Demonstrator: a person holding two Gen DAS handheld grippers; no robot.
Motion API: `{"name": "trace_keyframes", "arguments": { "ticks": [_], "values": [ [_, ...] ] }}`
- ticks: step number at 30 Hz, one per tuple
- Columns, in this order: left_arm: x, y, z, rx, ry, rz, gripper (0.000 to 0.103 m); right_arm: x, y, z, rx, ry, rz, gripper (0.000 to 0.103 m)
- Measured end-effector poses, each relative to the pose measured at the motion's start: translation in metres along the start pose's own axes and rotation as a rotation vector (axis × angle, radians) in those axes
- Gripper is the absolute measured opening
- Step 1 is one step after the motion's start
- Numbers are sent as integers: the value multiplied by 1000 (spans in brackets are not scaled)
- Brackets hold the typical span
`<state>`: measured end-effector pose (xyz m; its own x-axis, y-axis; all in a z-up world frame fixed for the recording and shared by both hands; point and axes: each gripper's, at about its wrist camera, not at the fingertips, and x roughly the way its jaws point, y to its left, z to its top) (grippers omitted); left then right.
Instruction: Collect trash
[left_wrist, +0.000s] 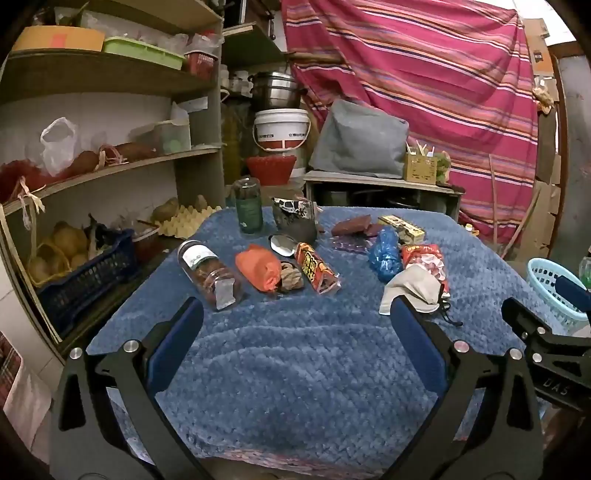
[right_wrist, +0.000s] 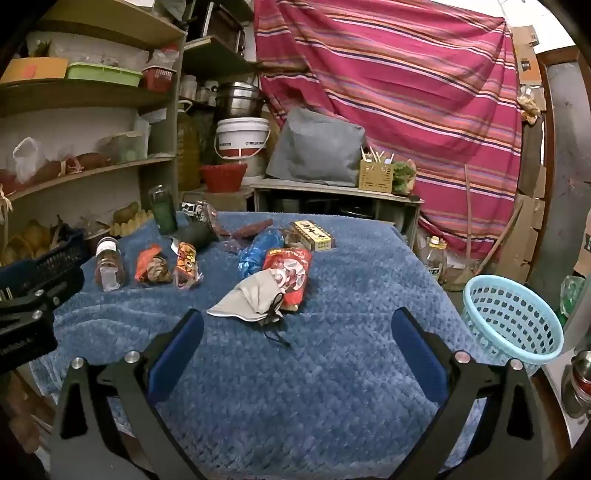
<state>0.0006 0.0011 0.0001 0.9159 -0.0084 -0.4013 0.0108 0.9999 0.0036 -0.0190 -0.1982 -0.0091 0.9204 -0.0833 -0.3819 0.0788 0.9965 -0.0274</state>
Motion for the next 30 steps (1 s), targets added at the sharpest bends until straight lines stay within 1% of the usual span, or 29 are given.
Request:
{"name": "trace_keyframes", "arguments": {
  "ticks": [8, 9, 30],
  "values": [
    [-3, 3, 6, 8, -11, 4, 98, 2, 1, -2, -2, -2, 5, 99],
    [-4, 2, 2, 10, -16, 5, 98, 0, 1, 0, -2, -3, 0, 99],
    [-2, 11, 2, 6, -9, 8, 98, 4, 4, -3, -6, -10, -4, 99]
  ]
}}
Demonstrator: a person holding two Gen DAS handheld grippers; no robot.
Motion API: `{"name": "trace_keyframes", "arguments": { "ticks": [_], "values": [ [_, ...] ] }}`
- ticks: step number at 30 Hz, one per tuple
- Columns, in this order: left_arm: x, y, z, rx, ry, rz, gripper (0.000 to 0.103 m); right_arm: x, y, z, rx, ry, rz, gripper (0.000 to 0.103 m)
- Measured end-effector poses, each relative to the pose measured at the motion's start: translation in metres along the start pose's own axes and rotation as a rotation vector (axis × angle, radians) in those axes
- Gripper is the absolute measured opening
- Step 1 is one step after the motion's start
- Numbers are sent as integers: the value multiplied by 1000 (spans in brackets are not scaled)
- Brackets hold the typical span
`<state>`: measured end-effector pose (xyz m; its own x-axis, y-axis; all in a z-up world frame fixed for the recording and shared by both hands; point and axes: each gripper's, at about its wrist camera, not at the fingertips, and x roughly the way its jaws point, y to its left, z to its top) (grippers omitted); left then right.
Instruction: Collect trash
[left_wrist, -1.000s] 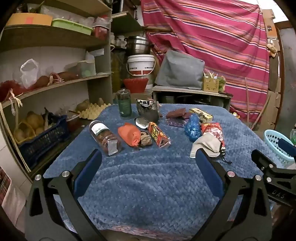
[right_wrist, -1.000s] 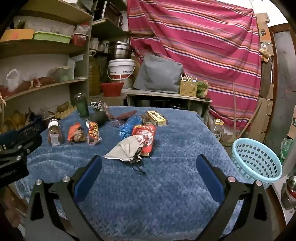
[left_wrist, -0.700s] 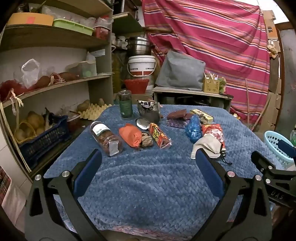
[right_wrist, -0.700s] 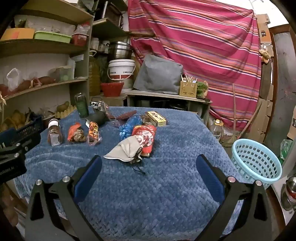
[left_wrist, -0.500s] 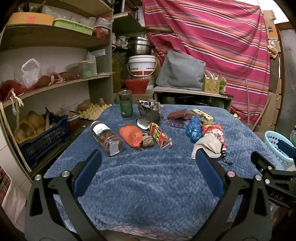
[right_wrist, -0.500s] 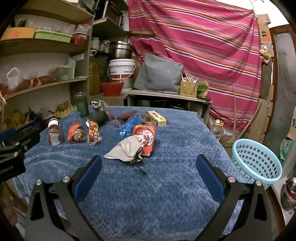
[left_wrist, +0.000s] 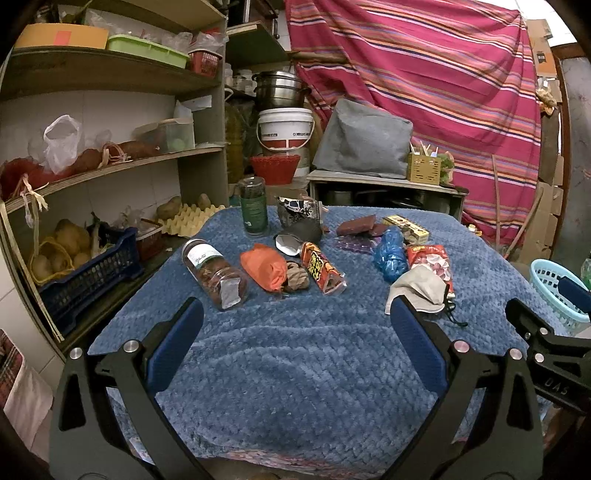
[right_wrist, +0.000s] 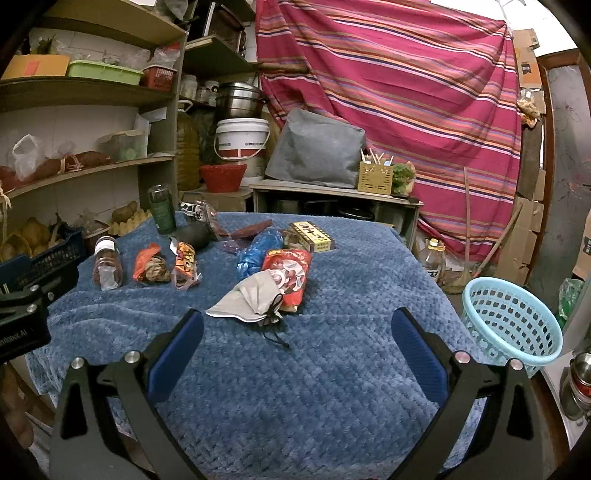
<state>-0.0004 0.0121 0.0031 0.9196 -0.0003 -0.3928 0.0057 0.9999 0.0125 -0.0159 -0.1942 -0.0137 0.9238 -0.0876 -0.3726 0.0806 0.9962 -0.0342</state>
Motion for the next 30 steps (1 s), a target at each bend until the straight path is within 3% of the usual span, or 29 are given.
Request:
{"name": "trace_keyframes", "arguments": {
  "ticks": [30],
  "values": [
    [1, 4, -1, 2, -1, 3, 98, -1, -6, 1, -1, -3, -6, 99]
  ]
}}
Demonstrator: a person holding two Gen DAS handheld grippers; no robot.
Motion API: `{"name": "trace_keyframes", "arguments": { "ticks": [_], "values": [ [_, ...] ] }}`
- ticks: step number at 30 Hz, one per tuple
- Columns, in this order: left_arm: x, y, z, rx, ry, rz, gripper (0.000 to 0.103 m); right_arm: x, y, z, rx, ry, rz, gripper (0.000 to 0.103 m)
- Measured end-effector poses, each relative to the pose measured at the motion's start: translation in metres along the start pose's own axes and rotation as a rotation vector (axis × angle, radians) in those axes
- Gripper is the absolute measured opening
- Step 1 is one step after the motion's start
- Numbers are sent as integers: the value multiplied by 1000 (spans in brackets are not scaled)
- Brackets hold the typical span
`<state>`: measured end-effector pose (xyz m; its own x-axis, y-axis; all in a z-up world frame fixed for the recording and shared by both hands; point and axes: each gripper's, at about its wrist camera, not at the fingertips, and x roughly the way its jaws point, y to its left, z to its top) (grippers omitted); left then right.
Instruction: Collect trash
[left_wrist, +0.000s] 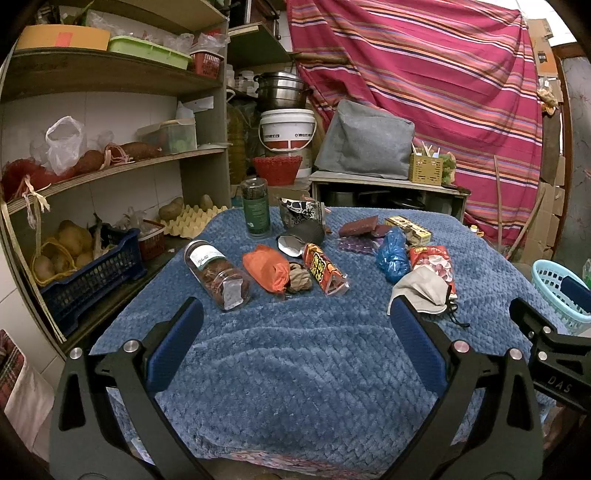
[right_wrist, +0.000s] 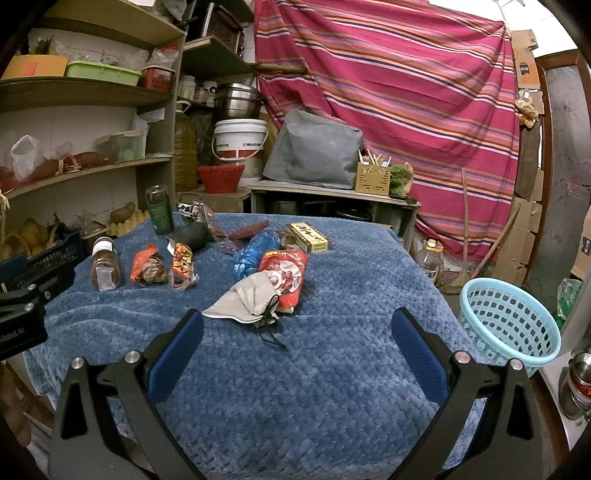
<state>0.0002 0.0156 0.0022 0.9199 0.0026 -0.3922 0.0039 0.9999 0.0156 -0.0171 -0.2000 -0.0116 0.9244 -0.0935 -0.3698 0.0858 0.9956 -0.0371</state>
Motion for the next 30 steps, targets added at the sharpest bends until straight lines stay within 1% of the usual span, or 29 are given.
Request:
{"name": "trace_keyframes", "arguments": {
  "ticks": [21, 30],
  "values": [
    [0, 5, 0, 2, 1, 1, 98, 0, 1, 0, -2, 0, -1, 99],
    [0, 9, -1, 6, 0, 7, 98, 3, -10, -2, 8, 11, -3, 99]
  ]
}}
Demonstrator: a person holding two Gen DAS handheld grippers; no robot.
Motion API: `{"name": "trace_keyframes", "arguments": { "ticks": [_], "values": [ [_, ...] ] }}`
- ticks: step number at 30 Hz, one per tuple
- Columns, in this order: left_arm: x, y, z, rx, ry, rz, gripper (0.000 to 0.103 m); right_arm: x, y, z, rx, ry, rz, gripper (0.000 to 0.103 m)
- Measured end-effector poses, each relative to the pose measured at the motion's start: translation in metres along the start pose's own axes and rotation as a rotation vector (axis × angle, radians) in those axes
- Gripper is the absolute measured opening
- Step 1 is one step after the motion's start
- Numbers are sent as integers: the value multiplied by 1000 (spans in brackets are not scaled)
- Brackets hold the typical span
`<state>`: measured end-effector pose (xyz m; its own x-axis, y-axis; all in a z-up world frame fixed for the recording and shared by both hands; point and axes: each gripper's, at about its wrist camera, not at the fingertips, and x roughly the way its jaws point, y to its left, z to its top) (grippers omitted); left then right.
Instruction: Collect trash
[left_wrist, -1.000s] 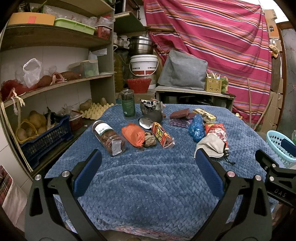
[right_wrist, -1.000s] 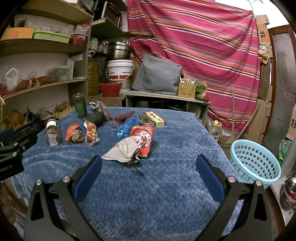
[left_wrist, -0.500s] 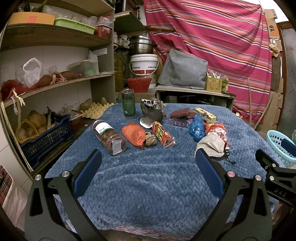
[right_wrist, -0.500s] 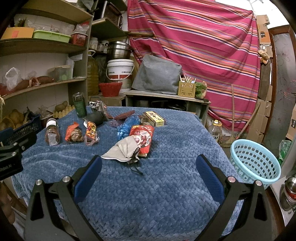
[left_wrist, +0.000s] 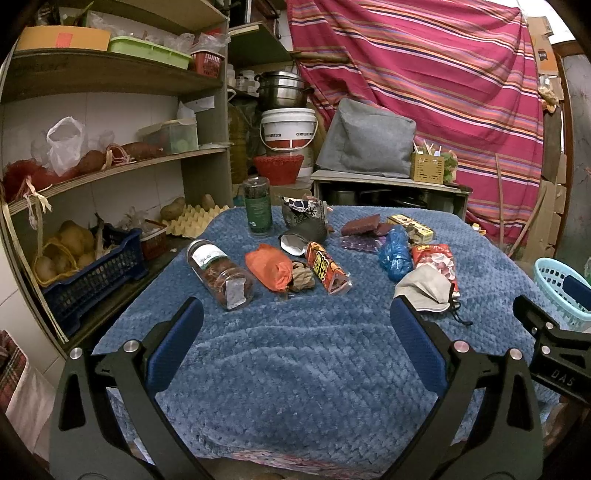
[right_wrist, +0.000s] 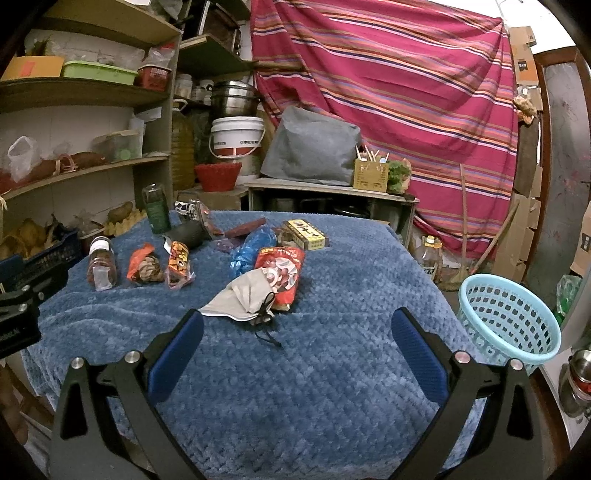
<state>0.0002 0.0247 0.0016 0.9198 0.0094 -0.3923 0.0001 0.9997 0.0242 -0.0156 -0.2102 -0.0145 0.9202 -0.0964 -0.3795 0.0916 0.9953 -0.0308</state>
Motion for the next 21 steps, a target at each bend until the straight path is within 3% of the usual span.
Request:
{"name": "trace_keyframes", "arguments": {
  "ticks": [21],
  "values": [
    [2, -5, -6, 1, 14, 6, 98, 6, -4, 0, 24, 23, -4, 99]
  ]
}}
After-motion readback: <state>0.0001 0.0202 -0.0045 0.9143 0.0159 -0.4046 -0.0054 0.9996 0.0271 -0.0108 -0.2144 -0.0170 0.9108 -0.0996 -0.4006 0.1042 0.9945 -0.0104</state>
